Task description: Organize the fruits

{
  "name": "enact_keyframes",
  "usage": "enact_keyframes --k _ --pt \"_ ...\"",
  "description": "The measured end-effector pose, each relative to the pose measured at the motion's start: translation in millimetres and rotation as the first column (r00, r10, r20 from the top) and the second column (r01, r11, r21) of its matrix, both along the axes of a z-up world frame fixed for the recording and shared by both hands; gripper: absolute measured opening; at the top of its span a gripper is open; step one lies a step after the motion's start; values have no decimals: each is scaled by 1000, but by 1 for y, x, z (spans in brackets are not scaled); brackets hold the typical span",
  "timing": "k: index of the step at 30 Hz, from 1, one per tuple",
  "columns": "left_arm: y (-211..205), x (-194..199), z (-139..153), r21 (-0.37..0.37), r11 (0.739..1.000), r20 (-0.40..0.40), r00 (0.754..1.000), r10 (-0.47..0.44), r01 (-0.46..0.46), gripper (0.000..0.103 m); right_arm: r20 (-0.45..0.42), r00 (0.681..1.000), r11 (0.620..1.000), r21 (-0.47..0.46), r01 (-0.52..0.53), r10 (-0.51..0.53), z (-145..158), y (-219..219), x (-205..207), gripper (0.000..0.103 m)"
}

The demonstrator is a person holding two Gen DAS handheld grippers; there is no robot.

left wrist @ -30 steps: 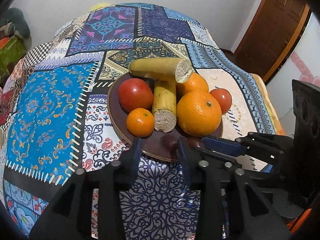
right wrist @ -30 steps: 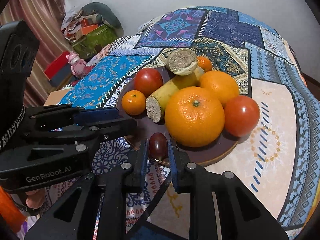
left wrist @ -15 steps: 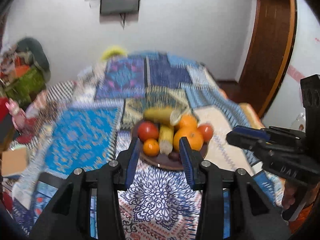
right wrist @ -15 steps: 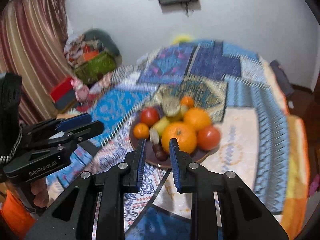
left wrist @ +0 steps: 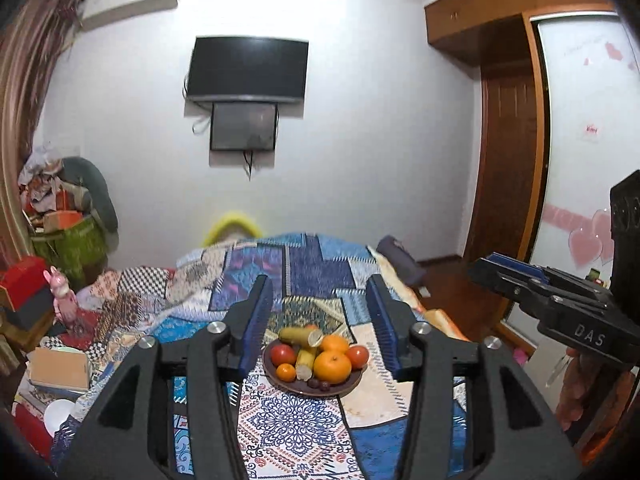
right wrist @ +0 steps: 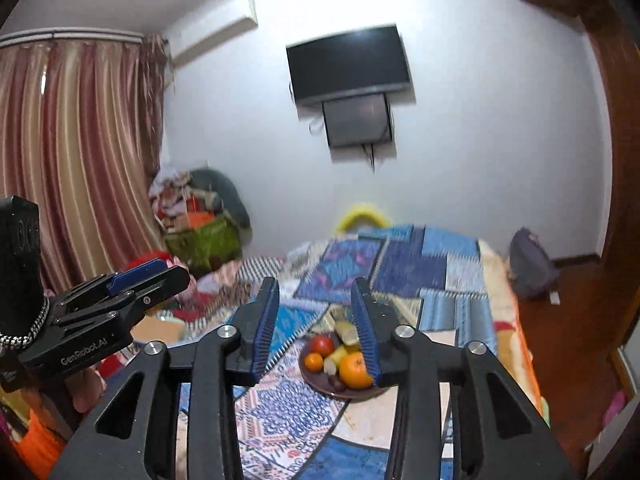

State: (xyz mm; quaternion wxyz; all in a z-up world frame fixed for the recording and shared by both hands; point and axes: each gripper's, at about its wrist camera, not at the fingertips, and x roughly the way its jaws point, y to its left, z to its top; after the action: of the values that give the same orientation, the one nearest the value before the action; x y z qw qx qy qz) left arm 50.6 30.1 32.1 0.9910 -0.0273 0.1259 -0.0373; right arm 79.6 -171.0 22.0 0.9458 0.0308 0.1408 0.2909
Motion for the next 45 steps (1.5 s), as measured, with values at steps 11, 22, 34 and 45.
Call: enact_keyframes --k 11,22,34,45 --pt "-14 -44 8 36 999 76 996 36 -39 82 75 993 996 5 86 -86 1 -6 -34 87" --pt "-16 -57 4 37 998 96 994 54 -58 103 95 987 991 -11 132 -131 -1 -7 -42 103" --pt "-14 -59 2 32 998 94 994 54 -57 103 102 985 990 -14 142 -140 -2 -10 -48 103" --pt "-13 -58 0 27 998 86 995 50 -53 103 107 984 989 -15 145 -143 0 -12 -49 103"
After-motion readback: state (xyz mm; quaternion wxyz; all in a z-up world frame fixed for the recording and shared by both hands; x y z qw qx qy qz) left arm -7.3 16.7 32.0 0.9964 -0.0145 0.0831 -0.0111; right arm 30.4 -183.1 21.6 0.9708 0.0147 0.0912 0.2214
